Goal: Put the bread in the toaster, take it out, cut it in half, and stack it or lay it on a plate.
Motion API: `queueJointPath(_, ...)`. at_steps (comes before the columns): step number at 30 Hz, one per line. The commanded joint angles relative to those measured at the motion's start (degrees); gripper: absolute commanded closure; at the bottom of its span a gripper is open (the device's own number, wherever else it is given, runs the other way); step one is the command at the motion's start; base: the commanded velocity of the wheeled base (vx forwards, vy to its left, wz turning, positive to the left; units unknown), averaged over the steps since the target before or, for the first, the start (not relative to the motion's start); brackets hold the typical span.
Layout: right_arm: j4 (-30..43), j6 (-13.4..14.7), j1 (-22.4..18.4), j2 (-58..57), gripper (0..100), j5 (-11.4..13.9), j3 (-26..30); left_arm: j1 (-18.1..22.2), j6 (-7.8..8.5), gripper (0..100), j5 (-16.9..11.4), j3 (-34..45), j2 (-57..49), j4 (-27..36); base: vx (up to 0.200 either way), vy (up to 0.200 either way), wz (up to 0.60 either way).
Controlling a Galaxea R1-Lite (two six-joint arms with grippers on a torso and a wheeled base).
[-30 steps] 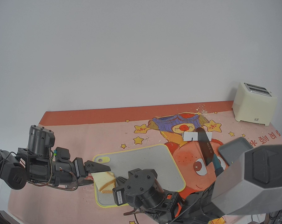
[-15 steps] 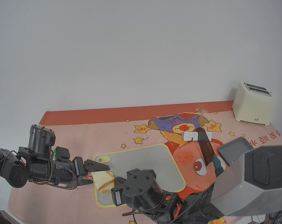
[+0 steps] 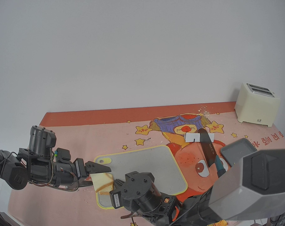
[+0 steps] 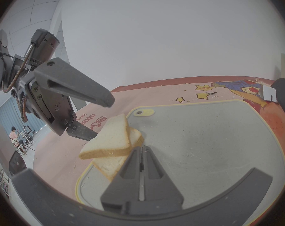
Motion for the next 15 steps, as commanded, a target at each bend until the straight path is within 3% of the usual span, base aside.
queueJointPath(1, 0.0, 0.1, 0.78, 0.75, 100, 0.08, -0.89, -0.02, -0.02, 0, -0.06, 0.3, 0.25, -0.01, 0.0, 0.0, 0.0)
queueJointPath(6, -4.4, 0.71, 2.72, 2.68, 100, -0.01, -1.42, -0.02, -0.02, 0, -0.06, 0.3, 0.25, -0.01, 0.0, 0.0, 0.0)
queueJointPath(15, -4.93, 0.54, 1.31, 0.57, 100, -0.01, 1.13, 0.07, -0.02, 0, -0.14, 0.39, 0.08, -0.01, 0.0, 0.0, 0.0)
